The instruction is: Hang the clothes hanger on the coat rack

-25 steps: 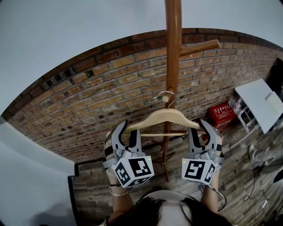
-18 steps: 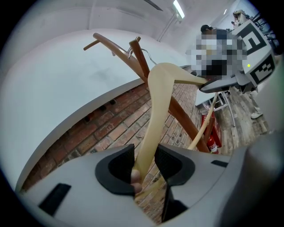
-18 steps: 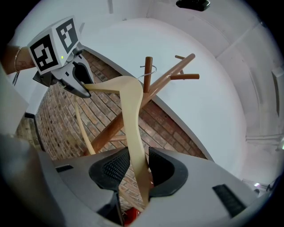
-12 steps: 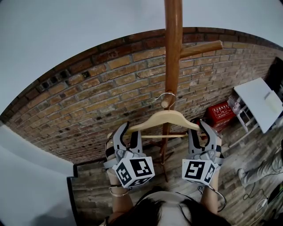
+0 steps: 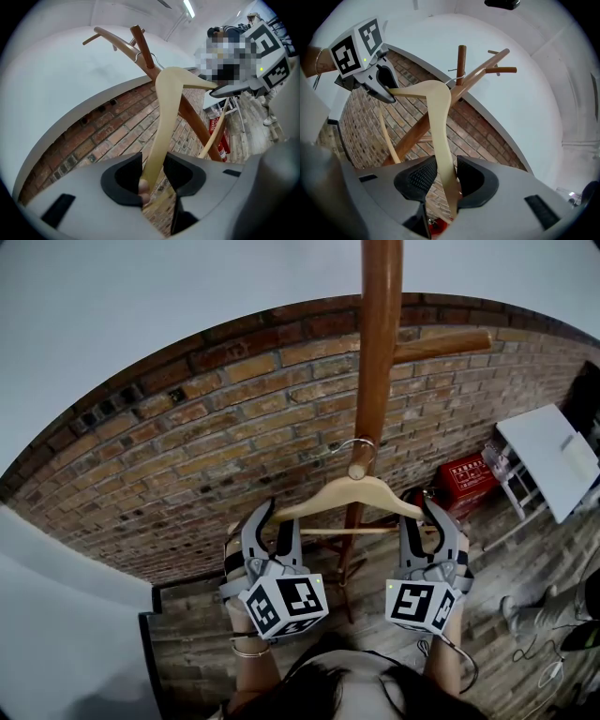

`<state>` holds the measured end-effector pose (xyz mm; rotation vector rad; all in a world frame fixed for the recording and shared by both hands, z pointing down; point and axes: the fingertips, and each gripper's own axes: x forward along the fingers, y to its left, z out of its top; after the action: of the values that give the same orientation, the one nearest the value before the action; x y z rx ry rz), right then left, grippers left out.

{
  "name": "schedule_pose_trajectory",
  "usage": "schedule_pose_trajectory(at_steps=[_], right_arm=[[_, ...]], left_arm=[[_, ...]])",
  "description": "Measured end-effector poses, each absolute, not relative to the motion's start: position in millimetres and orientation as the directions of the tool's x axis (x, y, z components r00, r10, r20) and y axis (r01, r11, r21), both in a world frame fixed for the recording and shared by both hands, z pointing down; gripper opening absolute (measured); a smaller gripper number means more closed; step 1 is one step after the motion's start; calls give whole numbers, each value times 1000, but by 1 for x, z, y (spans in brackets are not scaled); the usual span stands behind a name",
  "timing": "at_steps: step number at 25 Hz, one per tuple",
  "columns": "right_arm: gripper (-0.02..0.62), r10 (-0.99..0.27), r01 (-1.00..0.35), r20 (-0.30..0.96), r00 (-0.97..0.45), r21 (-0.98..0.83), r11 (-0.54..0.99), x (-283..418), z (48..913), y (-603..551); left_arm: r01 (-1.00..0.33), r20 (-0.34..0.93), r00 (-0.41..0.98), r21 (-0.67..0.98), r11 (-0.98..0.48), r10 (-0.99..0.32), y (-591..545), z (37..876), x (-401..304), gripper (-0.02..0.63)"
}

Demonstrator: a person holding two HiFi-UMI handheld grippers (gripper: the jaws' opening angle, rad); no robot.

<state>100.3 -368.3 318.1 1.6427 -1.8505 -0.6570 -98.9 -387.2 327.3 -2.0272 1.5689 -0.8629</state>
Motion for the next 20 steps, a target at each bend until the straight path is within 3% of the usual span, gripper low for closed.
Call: schedule_pose_trajectory(at_steps=[20], right_arm=[[143,-995,-714,89,-41,694,91,106,332,-378]], left_arm=[[-704,216,202,-646,-295,-955,-401,340,-93,147]])
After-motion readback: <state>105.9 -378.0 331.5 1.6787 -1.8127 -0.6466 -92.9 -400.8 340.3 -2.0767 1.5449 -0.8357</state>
